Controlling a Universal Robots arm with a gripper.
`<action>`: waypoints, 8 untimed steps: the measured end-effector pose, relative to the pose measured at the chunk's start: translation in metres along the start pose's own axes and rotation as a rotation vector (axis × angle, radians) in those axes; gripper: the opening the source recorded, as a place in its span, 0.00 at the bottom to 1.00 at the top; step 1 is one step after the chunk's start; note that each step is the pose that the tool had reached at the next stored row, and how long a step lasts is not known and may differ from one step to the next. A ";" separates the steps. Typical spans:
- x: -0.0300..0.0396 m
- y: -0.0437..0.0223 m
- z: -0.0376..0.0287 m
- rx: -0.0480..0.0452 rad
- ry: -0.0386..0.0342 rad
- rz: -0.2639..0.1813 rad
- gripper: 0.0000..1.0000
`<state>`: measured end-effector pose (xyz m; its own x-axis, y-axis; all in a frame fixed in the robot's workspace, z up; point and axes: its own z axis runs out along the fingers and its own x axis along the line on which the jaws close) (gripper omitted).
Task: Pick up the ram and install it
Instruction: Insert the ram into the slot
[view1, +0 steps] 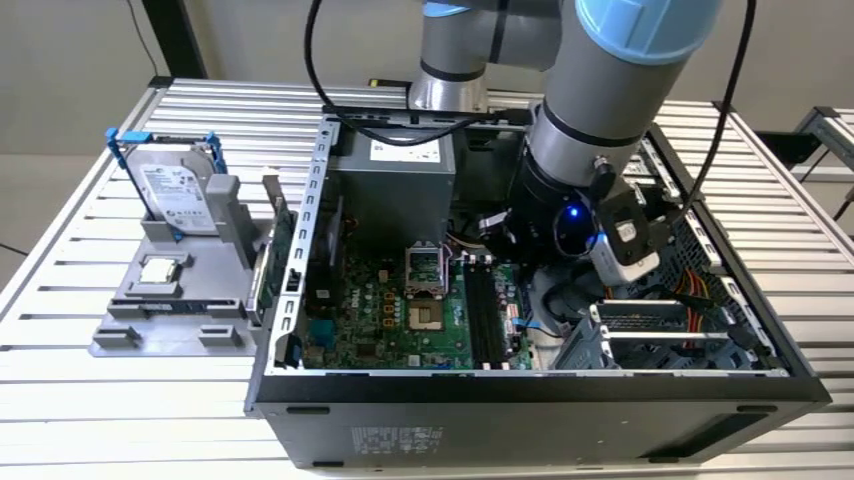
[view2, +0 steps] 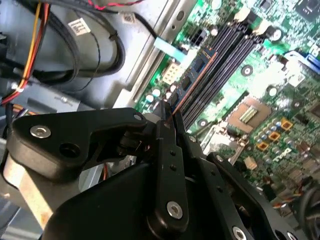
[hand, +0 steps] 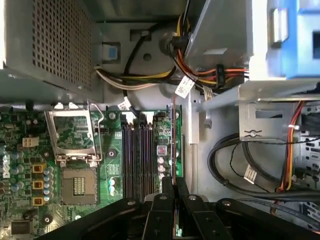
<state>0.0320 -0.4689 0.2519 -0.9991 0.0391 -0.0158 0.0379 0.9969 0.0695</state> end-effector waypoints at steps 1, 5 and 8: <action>0.0001 -0.0023 0.0017 -0.0009 0.0001 -0.001 0.00; 0.0025 -0.0107 0.0054 -0.0050 0.0008 -0.010 0.00; 0.0106 -0.0128 0.0074 -0.0055 0.0011 -0.014 0.00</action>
<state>0.0211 -0.4807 0.2434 -0.9996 0.0253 -0.0156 0.0241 0.9969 0.0748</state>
